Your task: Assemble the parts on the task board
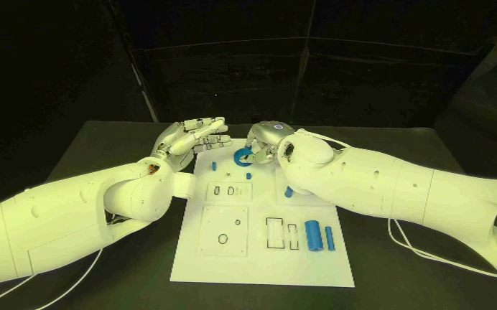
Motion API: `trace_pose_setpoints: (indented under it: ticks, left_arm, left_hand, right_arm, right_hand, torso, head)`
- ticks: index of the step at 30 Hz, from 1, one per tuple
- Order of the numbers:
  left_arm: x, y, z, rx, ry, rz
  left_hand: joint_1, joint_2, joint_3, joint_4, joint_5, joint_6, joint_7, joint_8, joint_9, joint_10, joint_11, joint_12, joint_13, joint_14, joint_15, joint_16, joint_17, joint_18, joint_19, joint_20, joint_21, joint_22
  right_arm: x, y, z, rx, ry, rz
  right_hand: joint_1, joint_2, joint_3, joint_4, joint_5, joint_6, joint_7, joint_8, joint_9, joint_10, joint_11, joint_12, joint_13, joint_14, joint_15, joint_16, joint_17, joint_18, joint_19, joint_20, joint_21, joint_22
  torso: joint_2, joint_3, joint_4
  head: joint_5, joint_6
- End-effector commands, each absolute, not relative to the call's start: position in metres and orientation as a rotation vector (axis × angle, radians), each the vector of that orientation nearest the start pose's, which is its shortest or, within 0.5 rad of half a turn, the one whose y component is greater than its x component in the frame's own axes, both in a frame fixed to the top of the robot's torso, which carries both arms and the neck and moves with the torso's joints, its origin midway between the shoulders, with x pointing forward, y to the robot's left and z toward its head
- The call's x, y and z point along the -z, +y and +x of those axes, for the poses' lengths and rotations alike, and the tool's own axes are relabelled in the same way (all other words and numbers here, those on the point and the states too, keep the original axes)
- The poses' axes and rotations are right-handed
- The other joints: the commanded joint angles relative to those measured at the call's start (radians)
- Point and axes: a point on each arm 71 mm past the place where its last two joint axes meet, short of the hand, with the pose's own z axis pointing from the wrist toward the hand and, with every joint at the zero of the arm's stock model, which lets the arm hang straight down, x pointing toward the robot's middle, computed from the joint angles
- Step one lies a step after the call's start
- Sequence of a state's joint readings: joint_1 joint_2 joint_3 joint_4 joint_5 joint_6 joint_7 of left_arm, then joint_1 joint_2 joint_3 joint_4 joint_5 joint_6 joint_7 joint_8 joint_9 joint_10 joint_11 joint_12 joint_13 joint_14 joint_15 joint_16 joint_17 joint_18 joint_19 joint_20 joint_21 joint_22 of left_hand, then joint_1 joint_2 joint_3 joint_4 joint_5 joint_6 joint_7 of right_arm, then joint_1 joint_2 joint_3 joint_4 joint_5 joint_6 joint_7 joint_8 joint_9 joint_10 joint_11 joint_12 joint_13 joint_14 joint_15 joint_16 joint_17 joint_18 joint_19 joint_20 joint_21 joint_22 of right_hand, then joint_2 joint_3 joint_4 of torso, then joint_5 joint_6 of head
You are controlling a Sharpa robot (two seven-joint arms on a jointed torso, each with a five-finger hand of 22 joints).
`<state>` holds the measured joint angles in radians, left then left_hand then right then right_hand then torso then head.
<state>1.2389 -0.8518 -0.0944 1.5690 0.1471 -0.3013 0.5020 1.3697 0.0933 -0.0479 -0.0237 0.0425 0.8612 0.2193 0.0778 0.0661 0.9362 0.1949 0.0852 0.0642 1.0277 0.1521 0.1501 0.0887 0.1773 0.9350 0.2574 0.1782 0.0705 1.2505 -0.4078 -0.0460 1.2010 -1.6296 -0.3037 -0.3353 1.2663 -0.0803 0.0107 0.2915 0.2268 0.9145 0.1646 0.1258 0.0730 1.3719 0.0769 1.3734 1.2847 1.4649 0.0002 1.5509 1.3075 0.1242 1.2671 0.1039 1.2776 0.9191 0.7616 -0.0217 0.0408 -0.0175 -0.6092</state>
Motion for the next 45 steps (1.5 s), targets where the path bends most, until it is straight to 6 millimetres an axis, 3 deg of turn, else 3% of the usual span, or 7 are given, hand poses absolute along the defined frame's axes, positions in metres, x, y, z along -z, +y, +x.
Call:
trace_pose_setpoints:
  ticks: [1,11,14,24,31,32,45]
  left_arm:
    - [0.171,0.203,0.482,1.665,1.327,-1.186]
    - [0.171,0.207,0.483,1.659,1.32,-1.186]
    - [0.171,0.209,0.483,1.656,1.317,-1.187]
    - [0.172,0.211,0.485,1.648,1.312,-1.187]
    - [0.173,0.209,0.487,1.651,1.314,-1.187]
    - [0.173,0.209,0.487,1.651,1.315,-1.187]
    - [0.176,0.206,0.489,1.65,1.32,-1.191]
  left_hand:
    - [-0.002,0.006,0.0,-0.008,0.004,-0.002,0.032,-0.006,-0.001,-0.002,0.006,-0.003,-0.001,0.004,0.0,-0.005,-0.001,0.003,0.008,-0.001,-0.004,-0.001]
    - [-0.002,0.006,0.0,-0.008,0.004,-0.002,0.032,-0.006,-0.001,-0.002,0.006,-0.003,-0.001,0.004,0.0,-0.005,-0.001,0.003,0.008,-0.001,-0.004,-0.001]
    - [-0.002,0.006,0.001,-0.008,0.004,0.002,0.033,-0.006,0.0,-0.002,0.007,-0.004,-0.001,0.003,0.0,-0.006,-0.001,0.003,0.008,-0.001,-0.005,-0.001]
    - [-0.002,0.006,0.001,-0.009,0.004,0.005,0.032,-0.006,0.0,-0.002,0.007,-0.004,-0.001,0.004,0.0,-0.006,-0.001,0.003,0.008,-0.001,-0.005,-0.001]
    - [-0.002,0.006,0.001,-0.009,0.004,0.005,0.032,-0.006,0.0,-0.002,0.007,-0.004,-0.001,0.004,0.0,-0.006,-0.001,0.003,0.008,-0.001,-0.005,-0.001]
    - [-0.002,0.006,0.001,-0.009,0.004,0.005,0.032,-0.006,0.0,-0.002,0.007,-0.004,-0.001,0.004,0.0,-0.006,-0.001,0.003,0.008,-0.001,-0.005,-0.001]
    - [-0.002,0.006,0.002,-0.01,0.004,0.009,0.031,-0.005,0.0,0.0,0.006,-0.004,0.0,0.004,0.0,-0.007,-0.001,0.003,0.009,-0.001,-0.006,-0.002]
  right_arm:
    - [0.172,-0.073,0.537,-0.499,1.605,-0.203]
    - [0.161,-0.12,0.527,-0.662,1.504,-0.095]
    - [0.16,-0.148,0.52,-0.75,1.526,-0.095]
    - [0.157,-0.229,0.511,-0.865,1.55,0.089]
    - [0.16,-0.262,0.514,-0.827,1.56,0.136]
    - [0.16,-0.266,0.516,-0.818,1.562,0.141]
    - [0.173,-0.277,0.529,-0.759,1.604,0.14]
  right_hand:
    - [-0.025,0.009,-0.015,-0.003,0.04,0.007,-0.001,-0.005,0.001,0.003,0.003,0.002,0.004,0.095,0.004,0.004,0.214,-0.005,0.001,0.006,0.002,0.002]
    - [0.022,0.024,-0.013,-0.029,0.072,0.006,0.0,-0.015,0.0,0.008,0.002,0.007,0.014,0.093,0.003,0.001,0.203,-0.004,-0.002,0.005,0.002,-0.002]
    - [0.11,0.018,0.0,-0.084,0.057,0.008,0.001,-0.02,0.0,-0.005,0.002,-0.005,0.004,0.088,0.004,-0.007,0.183,0.0,-0.017,0.005,-0.011,-0.025]
    - [0.189,0.001,-0.004,-0.144,0.059,0.024,-0.001,-0.022,0.002,-0.011,0.0,-0.015,-0.002,0.083,0.002,-0.016,0.161,0.002,-0.031,0.004,-0.02,-0.039]
    - [0.198,-0.006,-0.011,-0.155,0.063,0.015,0.0,-0.03,-0.001,-0.012,0.0,-0.017,-0.003,0.085,0.002,-0.013,0.17,0.002,-0.031,0.004,-0.019,-0.038]
    - [0.199,-0.007,-0.014,-0.157,0.064,0.009,0.001,-0.035,-0.002,-0.013,0.002,-0.019,-0.005,0.085,0.002,-0.013,0.17,0.002,-0.031,0.004,-0.018,-0.037]
    - [0.208,-0.005,-0.02,-0.166,0.064,-0.012,0.006,-0.048,-0.004,-0.017,0.006,-0.022,-0.007,0.087,0.006,-0.01,0.179,0.001,-0.029,0.007,-0.015,-0.033]
  torso:
    - [0.0,0.0,-0.0007]
    - [-0.004,0.0003,-0.0069]
    - [-0.009,0.0001,-0.0149]
    - [-0.021,0.0107,-0.0372]
    - [-0.022,0.0192,-0.0411]
    - [-0.021,0.0165,-0.039]
    - [-0.02,0.0148,-0.0342]
  head:
    - [0.0,0.0]
    - [-0.001,0.008]
    - [-0.005,0.015]
    - [-0.007,0.02]
    - [-0.016,0.018]
    - [-0.019,0.019]
    - [-0.02,0.011]
